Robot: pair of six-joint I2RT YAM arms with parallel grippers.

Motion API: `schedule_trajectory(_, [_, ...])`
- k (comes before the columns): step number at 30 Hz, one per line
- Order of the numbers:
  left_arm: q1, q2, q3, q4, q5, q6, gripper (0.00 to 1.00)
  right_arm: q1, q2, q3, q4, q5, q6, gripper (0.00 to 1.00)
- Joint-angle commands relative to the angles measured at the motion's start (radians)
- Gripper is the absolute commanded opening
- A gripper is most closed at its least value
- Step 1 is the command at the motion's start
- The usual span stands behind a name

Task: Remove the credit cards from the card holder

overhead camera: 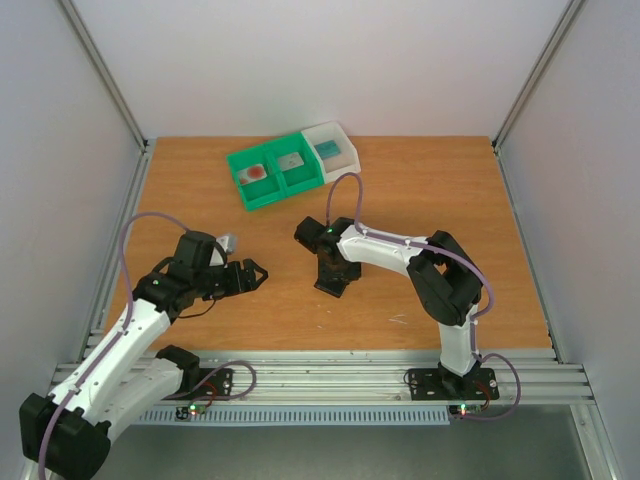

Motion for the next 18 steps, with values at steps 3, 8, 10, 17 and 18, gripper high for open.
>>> schedule_trajectory(3, [-0.004, 0.000, -0.010, 0.040, 0.003, -0.009, 0.84, 0.011, 0.018, 0.026, 0.016, 0.002, -0.020, 0.42])
schedule_trajectory(8, [-0.004, 0.000, -0.015, 0.044, 0.004, -0.012, 0.84, 0.012, 0.012, 0.033, 0.018, -0.009, -0.031, 0.41])
schedule_trajectory(10, [-0.004, 0.000, -0.016, 0.045, 0.004, -0.013, 0.84, 0.013, 0.004, 0.041, 0.011, -0.017, -0.035, 0.41])
schedule_trajectory(17, [-0.004, 0.006, -0.017, 0.049, 0.007, -0.014, 0.84, 0.023, -0.010, 0.047, 0.014, -0.011, -0.037, 0.40])
schedule_trajectory(18, [-0.004, 0.006, -0.017, 0.048, 0.007, -0.014, 0.84, 0.023, 0.000, 0.049, 0.009, -0.003, -0.037, 0.41])
